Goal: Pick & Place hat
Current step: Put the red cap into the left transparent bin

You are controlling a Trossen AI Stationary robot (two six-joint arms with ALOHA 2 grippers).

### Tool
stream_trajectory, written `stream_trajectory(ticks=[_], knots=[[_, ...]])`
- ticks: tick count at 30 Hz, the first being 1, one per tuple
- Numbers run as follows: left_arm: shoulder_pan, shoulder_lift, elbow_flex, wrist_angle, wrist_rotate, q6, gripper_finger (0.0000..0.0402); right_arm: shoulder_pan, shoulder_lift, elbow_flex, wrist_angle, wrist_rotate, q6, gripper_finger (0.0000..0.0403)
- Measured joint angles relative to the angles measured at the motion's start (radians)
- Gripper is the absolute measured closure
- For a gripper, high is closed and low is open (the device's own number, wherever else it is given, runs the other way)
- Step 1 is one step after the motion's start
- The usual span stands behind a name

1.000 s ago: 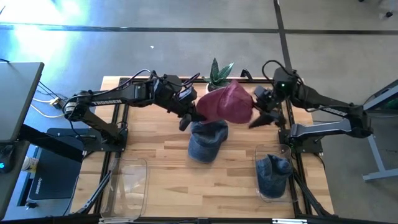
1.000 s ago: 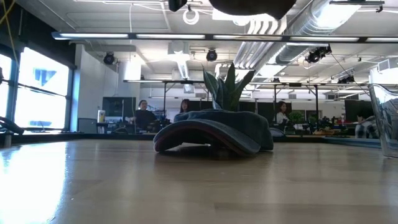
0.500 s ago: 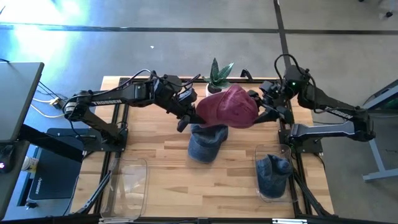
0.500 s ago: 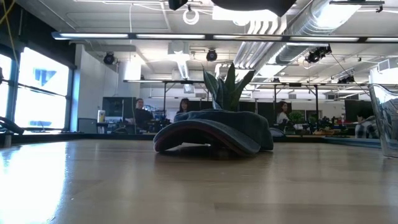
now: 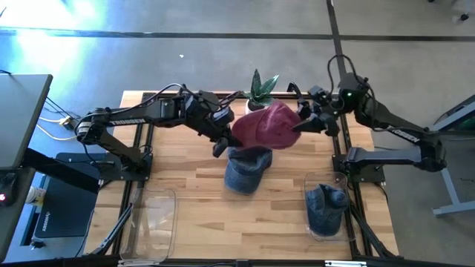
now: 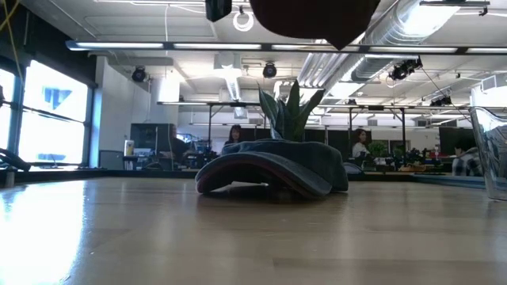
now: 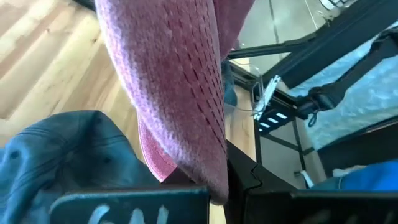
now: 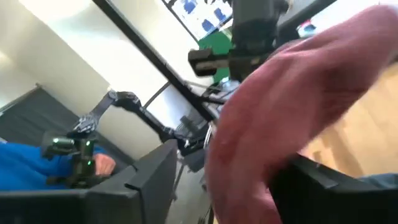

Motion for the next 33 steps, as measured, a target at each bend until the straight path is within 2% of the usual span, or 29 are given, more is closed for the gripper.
stream_trajectory(ticks=[5, 11, 13, 14, 16, 18, 20, 23, 27, 30, 33], knots=[[0.000, 0.000, 0.000, 0.000, 0.001, 0.000, 0.0401, 0.044, 0.033, 0.000, 0.017, -0.028, -0.001, 0.0260], [-0.014, 0.000, 0.000, 0.011, 0.053, 0.000, 0.0401, 0.052, 0.044, 0.000, 0.114, -0.339, -0.001, 0.0376], [-0.019, 0.000, 0.001, 0.020, 0.069, 0.005, 0.0401, 0.051, 0.044, 0.000, 0.158, -0.407, -0.003, 0.0394], [-0.025, 0.000, 0.001, 0.023, 0.076, 0.005, 0.0401, 0.052, 0.044, 0.000, 0.176, -0.407, -0.005, 0.0393], [-0.034, 0.000, 0.001, 0.031, 0.071, 0.004, 0.0401, 0.054, 0.042, 0.000, 0.173, -0.326, 0.000, 0.0375], [-0.033, 0.000, 0.000, 0.051, 0.065, 0.003, 0.0401, 0.053, 0.042, 0.000, 0.170, -0.241, -0.010, 0.0347], [-0.033, 0.000, 0.000, 0.053, 0.065, 0.001, 0.0401, 0.051, 0.055, 0.000, 0.174, -0.229, -0.033, 0.0313], [-0.032, 0.000, 0.000, 0.056, 0.067, 0.000, 0.0401, 0.029, 0.064, 0.000, 0.189, -0.249, -0.029, 0.0252], [-0.032, 0.000, 0.000, 0.068, 0.087, -0.008, 0.0401, -0.028, 0.054, 0.000, 0.177, -0.328, -0.064, 0.0170], [-0.032, -0.004, 0.000, 0.087, 0.119, -0.022, 0.0401, -0.061, 0.037, 0.000, 0.113, -0.342, -0.134, 0.0139], [-0.033, -0.022, 0.000, 0.103, 0.144, -0.032, 0.0401, -0.069, 0.023, 0.000, 0.002, -0.318, -0.228, 0.0131]])
